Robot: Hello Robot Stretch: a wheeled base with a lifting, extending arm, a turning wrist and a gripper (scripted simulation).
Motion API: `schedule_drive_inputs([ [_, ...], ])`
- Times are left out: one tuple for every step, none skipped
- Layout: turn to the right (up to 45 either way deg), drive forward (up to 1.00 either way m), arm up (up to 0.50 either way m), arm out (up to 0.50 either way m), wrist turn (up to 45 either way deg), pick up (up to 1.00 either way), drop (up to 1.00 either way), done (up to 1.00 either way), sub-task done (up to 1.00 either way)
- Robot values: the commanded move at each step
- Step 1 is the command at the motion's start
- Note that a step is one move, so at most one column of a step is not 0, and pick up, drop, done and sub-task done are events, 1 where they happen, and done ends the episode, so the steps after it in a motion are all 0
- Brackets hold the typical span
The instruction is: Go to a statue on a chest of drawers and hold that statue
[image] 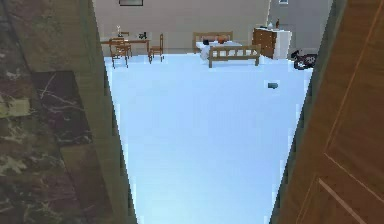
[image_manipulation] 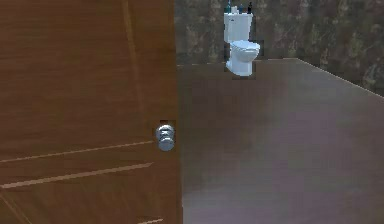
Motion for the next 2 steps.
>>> schedule_drive_inputs([
  [6.0,0.0,0.0,0.0,0.0,0.0,0.0,0.0,0.0],
  [0.0,0.95,0.0,0.0,0.0,0.0,0.0,0.0,0.0],
])
